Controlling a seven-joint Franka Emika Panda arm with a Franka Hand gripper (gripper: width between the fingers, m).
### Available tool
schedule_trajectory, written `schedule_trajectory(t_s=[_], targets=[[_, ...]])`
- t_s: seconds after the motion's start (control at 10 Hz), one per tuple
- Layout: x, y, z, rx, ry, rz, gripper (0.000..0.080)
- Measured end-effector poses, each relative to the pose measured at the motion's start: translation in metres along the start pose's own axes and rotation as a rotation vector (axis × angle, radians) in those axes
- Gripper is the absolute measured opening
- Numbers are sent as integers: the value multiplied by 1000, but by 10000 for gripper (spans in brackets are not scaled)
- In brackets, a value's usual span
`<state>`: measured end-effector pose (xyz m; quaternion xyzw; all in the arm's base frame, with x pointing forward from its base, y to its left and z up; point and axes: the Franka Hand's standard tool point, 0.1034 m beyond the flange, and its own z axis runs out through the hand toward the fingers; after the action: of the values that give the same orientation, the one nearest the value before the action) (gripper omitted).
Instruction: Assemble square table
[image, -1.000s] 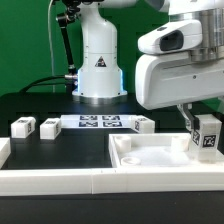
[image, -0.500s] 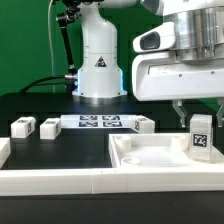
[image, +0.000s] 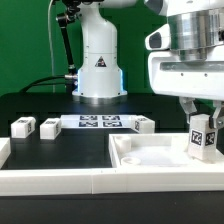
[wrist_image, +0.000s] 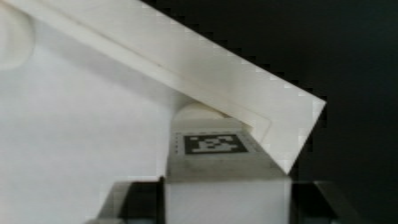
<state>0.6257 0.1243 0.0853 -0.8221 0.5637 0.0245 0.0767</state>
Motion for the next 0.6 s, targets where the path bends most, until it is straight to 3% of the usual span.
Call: schedule_trajectory(t_s=[0.3,0.4,0.5,0.6], targets=[[-2,-1,0,4,-12,52,300],[-2,0,0,3,-12,18,361],[-2,0,0,-2,-14,-59,542],[-2,0,-1,-14,-21,-103,616]])
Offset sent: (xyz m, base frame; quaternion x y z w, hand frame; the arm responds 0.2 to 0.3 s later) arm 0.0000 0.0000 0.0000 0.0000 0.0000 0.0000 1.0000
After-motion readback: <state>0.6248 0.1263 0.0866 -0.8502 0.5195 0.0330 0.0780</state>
